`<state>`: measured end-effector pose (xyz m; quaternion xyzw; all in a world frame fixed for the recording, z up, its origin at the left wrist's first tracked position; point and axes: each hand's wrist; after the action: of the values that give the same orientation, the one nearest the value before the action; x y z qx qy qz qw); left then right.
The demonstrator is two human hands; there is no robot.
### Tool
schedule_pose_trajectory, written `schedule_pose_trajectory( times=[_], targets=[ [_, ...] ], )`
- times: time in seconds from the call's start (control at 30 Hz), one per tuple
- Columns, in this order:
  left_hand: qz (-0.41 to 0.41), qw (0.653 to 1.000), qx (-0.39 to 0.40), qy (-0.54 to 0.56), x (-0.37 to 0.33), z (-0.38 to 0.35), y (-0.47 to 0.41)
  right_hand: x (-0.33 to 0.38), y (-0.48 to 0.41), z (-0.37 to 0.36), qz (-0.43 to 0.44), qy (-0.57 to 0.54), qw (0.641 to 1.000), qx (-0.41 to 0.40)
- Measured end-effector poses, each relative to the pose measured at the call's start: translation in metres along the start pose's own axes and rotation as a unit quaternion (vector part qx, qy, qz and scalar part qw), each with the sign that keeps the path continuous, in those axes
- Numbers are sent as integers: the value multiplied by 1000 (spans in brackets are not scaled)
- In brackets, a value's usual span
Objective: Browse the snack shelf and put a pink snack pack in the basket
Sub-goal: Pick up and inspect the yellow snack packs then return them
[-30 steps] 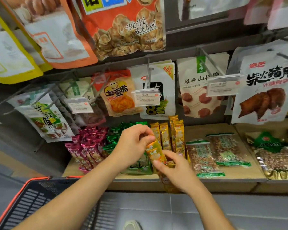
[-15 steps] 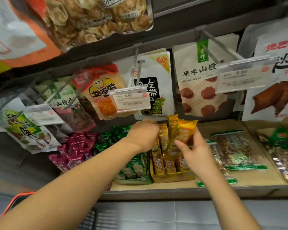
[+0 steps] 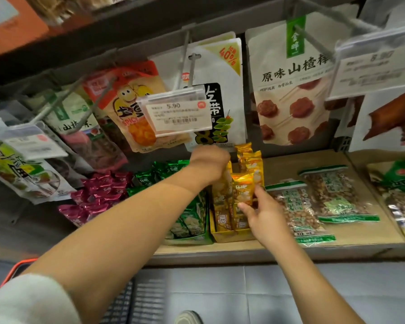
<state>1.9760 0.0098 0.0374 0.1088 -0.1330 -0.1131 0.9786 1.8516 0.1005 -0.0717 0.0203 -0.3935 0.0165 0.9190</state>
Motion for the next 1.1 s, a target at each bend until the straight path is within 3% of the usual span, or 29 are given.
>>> schedule_pose_trajectory(
  times=[0.17, 0.3, 0.43, 0.53, 0.63, 0.7, 0.8, 0.87, 0.93, 1.0, 1.1],
  targets=[
    [-76, 995, -67, 6, -7, 9, 50, 2, 11, -13, -3, -6, 998, -60],
    [-123, 981, -143, 52, 0, 15, 106, 5, 8, -18, -14, 32, 998, -56],
    [-165, 948, -235, 137, 13, 28, 158, 14, -1, -10, -36, 135, 989, -44],
    [-180, 916, -286, 215, 19, 37, 190, 20, 2, -4, -53, 74, 992, -91],
    [-141, 880, -329, 313, 24, 38, 213, 29, 8, 8, -42, 43, 990, -130],
    [-85, 841, -324, 425, 24, 40, 224, 43, 11, 30, -49, -35, 993, -99],
    [10, 757, -301, 581, 22, 40, 230, 80, 24, 80, -9, -197, 969, 147],
    [41, 695, -276, 663, 21, 42, 231, 105, 39, 108, 52, -197, 937, 283],
    [40, 633, -254, 730, 20, 46, 233, 128, 57, 127, 93, -160, 912, 366],
    [29, 590, -243, 770, 20, 48, 237, 147, 73, 137, 126, -101, 914, 373],
    [16, 505, -194, 841, 18, 51, 244, 161, 92, 146, 164, -63, 938, 299]
  ],
)
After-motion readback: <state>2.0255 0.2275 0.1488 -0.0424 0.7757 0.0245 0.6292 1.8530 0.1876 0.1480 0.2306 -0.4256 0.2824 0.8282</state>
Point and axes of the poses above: each hand's wrist, its own y-axis away from the middle knuckle, its own z-axis out of the back of the hand, x = y × z, and after that the axes turned 14 degrees about y, right-handed
